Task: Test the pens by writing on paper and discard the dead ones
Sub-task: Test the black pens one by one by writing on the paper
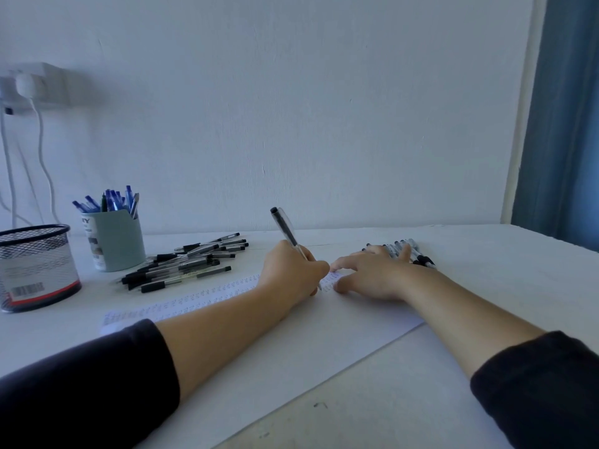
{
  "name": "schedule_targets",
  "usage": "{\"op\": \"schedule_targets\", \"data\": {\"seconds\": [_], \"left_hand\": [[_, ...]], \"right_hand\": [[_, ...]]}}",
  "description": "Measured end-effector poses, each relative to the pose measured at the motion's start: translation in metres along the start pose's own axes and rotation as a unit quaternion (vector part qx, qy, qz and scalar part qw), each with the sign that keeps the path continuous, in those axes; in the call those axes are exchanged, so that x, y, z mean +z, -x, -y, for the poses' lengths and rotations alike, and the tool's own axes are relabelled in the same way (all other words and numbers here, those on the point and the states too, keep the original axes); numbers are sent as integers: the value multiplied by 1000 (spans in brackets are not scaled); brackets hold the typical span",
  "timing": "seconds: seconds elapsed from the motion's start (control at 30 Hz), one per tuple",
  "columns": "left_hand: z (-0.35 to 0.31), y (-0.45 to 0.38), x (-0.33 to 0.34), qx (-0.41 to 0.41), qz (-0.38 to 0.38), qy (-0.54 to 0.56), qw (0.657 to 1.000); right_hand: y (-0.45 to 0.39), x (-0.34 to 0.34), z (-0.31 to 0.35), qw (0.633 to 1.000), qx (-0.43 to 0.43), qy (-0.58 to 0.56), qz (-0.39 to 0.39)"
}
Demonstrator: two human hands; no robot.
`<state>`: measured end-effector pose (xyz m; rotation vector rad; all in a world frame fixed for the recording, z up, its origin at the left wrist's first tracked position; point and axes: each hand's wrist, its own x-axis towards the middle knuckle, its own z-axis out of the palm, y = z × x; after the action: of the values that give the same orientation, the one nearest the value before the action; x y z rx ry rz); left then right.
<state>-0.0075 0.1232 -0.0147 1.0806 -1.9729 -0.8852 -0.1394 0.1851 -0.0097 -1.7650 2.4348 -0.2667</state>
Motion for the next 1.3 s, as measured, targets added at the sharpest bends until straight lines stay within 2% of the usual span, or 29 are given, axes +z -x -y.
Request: {"op": "schedule_targets", "data": {"seconds": [1.3], "left_hand": [[-2,6,1,10,7,-11,1000]], "right_hand": [[4,-3,2,1000,7,-6,9]]}}
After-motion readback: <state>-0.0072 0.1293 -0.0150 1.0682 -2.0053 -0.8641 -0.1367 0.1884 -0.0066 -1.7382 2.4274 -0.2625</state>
